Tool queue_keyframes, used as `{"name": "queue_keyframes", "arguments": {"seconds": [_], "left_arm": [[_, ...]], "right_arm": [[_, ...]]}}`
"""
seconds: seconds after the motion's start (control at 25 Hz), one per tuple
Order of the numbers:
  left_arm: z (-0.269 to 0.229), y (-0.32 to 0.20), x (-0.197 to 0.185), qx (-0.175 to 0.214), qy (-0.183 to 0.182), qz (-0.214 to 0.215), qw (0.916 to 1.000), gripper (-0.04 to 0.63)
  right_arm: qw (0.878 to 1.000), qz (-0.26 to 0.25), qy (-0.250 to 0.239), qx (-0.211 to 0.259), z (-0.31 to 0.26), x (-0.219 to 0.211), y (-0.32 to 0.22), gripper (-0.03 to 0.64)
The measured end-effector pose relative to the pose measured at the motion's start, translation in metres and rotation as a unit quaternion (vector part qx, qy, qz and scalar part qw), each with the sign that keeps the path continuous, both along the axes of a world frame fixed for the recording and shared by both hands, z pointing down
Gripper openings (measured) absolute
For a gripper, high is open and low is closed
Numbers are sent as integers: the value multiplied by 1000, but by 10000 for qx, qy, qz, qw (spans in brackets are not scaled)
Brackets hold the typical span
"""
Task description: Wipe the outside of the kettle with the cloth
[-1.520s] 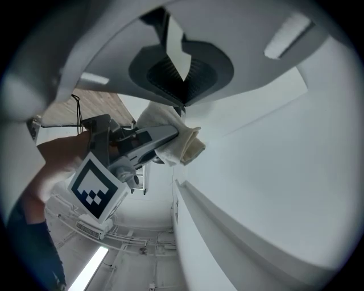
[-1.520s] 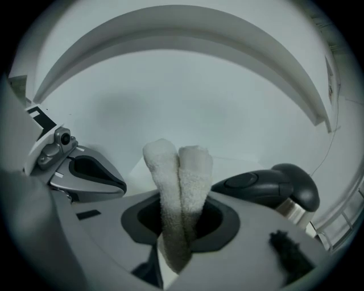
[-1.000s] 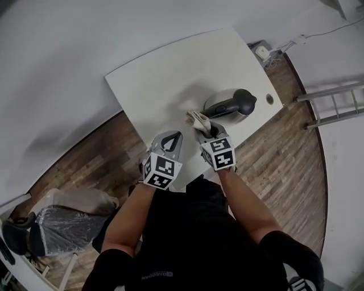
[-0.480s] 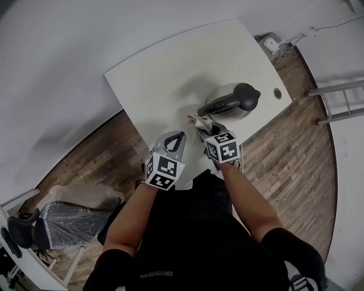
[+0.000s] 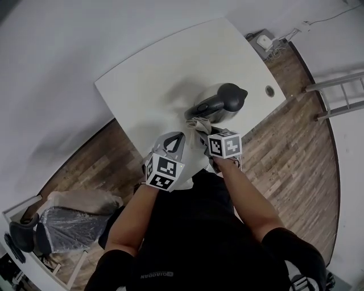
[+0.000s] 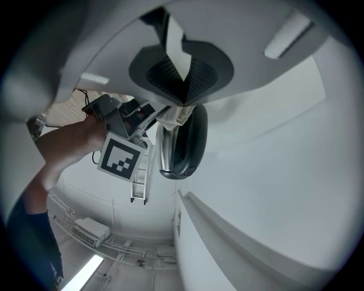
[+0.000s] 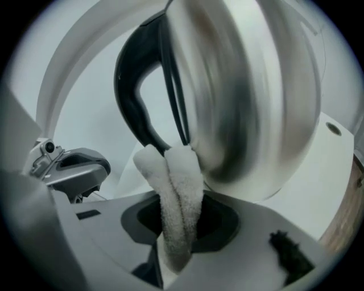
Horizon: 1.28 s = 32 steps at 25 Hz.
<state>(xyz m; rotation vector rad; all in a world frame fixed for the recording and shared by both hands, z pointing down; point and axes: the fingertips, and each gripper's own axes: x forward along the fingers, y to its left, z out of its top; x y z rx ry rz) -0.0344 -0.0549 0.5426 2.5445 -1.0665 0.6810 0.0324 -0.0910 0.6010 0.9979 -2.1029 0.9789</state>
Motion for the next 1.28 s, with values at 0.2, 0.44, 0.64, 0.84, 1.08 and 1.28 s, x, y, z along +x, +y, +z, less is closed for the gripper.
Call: {"name": "queue_keyframes", "arguments": {"seconds": [0.2, 0.44, 0.64, 0.84, 1.08, 1.28], "left_arm": [[-13, 4, 10, 109, 49, 107, 9999, 8], [-32, 8, 4, 314, 116, 194, 9993, 8], [-46, 10, 6, 436, 155, 77, 9989, 8], [-53, 9, 12, 451, 196, -496, 9976, 8], [-81, 3, 43, 434, 561, -1535, 9856, 8], [-101, 17, 52, 528, 798, -2656, 9593, 8]], "right_arm": [[9995, -54, 14, 317, -27, -2, -8, 97], [9962, 296, -259, 777, -79, 0, -17, 97], [9933, 345, -395, 1025, -107, 11, -16, 97], [9911, -121, -668, 1142, -126, 20, -10, 97], [9777, -785, -1450, 1301, -160, 55, -17, 97], [9575, -1203, -2089, 1583, -193, 92, -24, 97]]}}
